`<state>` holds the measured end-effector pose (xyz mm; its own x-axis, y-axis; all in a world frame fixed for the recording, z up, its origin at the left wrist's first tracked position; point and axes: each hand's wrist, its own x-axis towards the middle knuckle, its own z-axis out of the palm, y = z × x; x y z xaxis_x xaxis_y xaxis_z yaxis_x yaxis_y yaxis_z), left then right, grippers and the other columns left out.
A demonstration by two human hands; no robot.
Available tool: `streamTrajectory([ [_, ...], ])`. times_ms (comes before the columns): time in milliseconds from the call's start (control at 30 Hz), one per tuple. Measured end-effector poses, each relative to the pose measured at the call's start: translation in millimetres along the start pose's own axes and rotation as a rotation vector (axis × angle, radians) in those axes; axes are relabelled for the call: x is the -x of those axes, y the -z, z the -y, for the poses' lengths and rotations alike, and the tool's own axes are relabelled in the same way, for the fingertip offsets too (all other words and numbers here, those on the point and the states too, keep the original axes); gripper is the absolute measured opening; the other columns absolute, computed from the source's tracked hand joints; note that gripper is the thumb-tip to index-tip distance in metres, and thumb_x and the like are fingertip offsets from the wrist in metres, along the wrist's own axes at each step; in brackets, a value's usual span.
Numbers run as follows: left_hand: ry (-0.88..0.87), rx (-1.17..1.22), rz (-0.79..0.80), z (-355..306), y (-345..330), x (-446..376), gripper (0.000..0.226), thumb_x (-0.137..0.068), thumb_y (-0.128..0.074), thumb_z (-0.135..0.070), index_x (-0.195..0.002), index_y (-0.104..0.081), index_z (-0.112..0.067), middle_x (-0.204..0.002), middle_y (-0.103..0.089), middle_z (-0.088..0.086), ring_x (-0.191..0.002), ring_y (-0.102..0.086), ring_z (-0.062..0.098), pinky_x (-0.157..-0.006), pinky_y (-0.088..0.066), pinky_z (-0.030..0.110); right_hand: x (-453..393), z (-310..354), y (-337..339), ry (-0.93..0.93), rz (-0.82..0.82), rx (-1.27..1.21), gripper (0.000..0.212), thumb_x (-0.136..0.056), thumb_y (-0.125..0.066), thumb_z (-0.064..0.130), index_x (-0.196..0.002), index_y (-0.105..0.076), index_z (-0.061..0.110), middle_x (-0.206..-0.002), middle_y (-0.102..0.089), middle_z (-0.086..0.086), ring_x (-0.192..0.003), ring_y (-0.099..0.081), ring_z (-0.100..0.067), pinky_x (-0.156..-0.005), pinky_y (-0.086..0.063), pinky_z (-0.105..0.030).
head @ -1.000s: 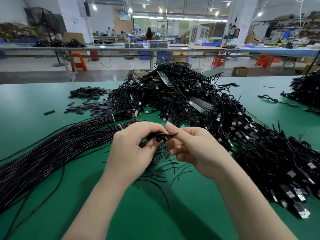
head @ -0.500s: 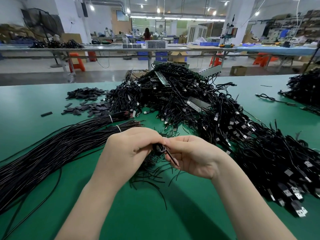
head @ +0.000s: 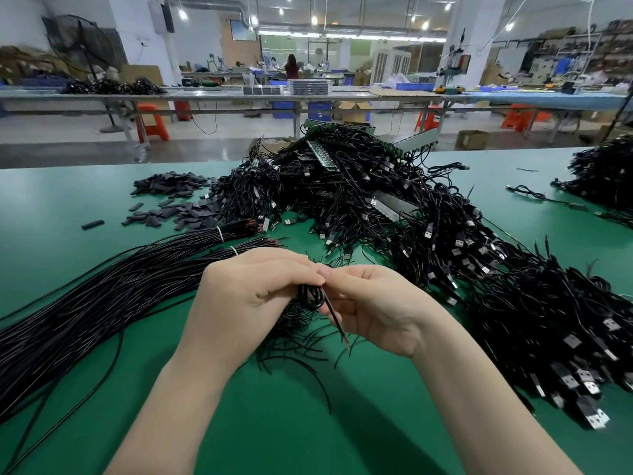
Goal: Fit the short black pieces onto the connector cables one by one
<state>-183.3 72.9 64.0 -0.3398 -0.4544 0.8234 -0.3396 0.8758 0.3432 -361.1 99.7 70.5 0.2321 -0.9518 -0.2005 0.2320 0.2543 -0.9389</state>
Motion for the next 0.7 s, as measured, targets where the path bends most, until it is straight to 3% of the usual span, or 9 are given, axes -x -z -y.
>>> streamTrajectory([
  [200, 0.002, -0.008, 0.026, -2.0, 2.8, -1.2, 0.023, -0.073, -0.068, 0.003, -0.081, -0.079, -0.016, -0.092, -0.073, -0.007, -0.090, -0.069, 0.005, -0.084, -0.054, 0.021, 3.0, 1.1, -1.7, 0.050, -0.025, -0.036, 0.009, -0.071, -0.074, 0.021, -0.073, -0.078, 0.013, -0.064, -0.067, 0.002, -0.054, -0.060, -0.005, -0.054, -0.051, -0.015],
  [433, 0.023, -0.029, -0.076, -3.2, 8.1, -4.1, 0.038, -0.070, -0.067, 0.010, -0.086, -0.074, -0.024, -0.092, -0.070, -0.014, -0.093, -0.066, 0.001, -0.086, -0.049, 0.015, 3.9, -3.9, -21.2, 0.408, -0.217, 0.235, 0.012, -0.089, -0.068, 0.018, -0.077, -0.071, 0.016, -0.058, -0.061, 0.010, -0.053, -0.053, 0.000, -0.052, -0.043, -0.013],
  [567, 0.013, -0.069, -0.077, -1.1, 8.5, -4.4, 0.026, -0.075, -0.068, 0.007, -0.080, -0.078, -0.016, -0.093, -0.068, -0.007, -0.093, -0.064, 0.005, -0.083, -0.046, 0.014, 6.5, -1.8, -20.3, 0.349, -0.167, 0.145, 0.008, -0.086, -0.070, 0.018, -0.086, -0.073, 0.010, -0.063, -0.063, 0.008, -0.057, -0.055, -0.002, -0.055, -0.045, -0.015],
  [700, 0.010, -0.044, -0.058, -1.8, 9.7, -5.8, 0.027, -0.075, -0.068, 0.005, -0.083, -0.078, -0.019, -0.089, -0.068, -0.010, -0.089, -0.065, 0.004, -0.079, -0.049, 0.016, 7.1, -1.3, -19.0, 0.372, -0.170, 0.176, 0.005, -0.086, -0.069, 0.012, -0.083, -0.072, 0.009, -0.062, -0.064, 0.005, -0.057, -0.057, -0.003, -0.056, -0.046, -0.016],
])
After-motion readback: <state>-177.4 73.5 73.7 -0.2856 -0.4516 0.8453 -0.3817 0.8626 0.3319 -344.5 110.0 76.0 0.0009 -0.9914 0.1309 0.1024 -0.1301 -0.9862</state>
